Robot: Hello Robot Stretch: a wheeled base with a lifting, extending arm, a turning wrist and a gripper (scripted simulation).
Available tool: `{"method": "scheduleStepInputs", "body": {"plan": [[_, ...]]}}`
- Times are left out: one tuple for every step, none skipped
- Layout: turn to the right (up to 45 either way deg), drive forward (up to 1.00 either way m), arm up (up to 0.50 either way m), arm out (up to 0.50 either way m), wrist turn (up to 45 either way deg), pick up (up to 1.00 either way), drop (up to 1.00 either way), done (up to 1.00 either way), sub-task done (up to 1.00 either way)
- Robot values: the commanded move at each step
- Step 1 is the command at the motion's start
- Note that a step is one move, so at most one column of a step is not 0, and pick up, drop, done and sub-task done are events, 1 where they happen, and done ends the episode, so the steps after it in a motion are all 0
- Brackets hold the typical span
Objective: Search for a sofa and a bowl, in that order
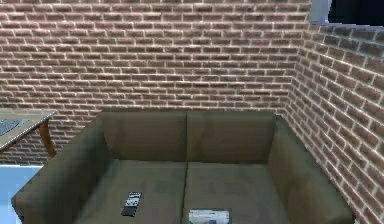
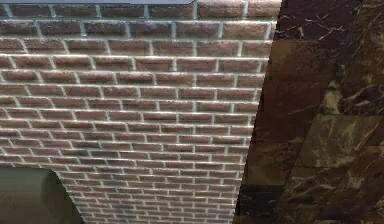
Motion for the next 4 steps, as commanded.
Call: {"method": "scheduleStepInputs", "body": {"plan": [[0.0,0.00,0.00,0.00,0.0,0.00,0.00,0.00,1.00],[-45.0,0.00,0.00,0.00,0.0,0.00,0.00,0.00,0.00],[-39.0,0.00,0.00,0.00,0.0,0.00,0.00,0.00,0.00],[-3.0,0.00,0.00,0.00,0.0,0.00,0.00,0.00,0.00]]}}
